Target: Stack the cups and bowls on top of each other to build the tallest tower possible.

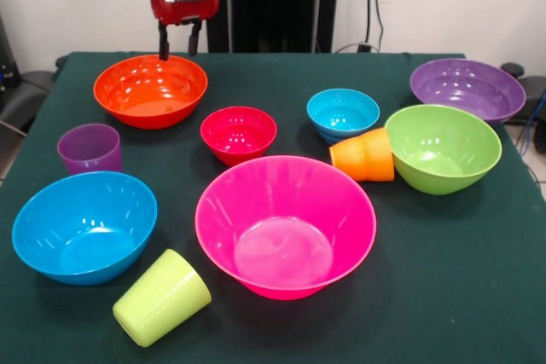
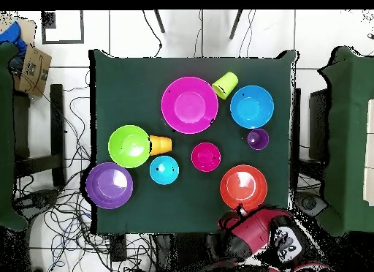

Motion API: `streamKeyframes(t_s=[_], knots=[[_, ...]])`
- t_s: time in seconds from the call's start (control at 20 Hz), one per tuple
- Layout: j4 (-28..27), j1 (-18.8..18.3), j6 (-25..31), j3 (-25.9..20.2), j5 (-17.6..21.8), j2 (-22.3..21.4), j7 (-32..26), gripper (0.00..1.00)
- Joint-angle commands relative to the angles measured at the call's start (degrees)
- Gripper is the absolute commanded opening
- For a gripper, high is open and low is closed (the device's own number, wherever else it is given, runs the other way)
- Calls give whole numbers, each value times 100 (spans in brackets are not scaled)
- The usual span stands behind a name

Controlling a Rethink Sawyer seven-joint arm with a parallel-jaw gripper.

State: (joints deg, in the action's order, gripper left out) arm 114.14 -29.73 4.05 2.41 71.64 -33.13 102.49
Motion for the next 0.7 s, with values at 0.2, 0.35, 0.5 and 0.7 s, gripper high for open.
streamKeyframes(t_s=[0.2,0.35,0.5,0.7], knots=[[-637,237,-590,-111,-132,410,608,100],[-682,283,-655,-53,-152,461,594,100],[-740,333,-750,21,-164,531,593,100],[-810,376,-843,98,-197,627,590,100]])
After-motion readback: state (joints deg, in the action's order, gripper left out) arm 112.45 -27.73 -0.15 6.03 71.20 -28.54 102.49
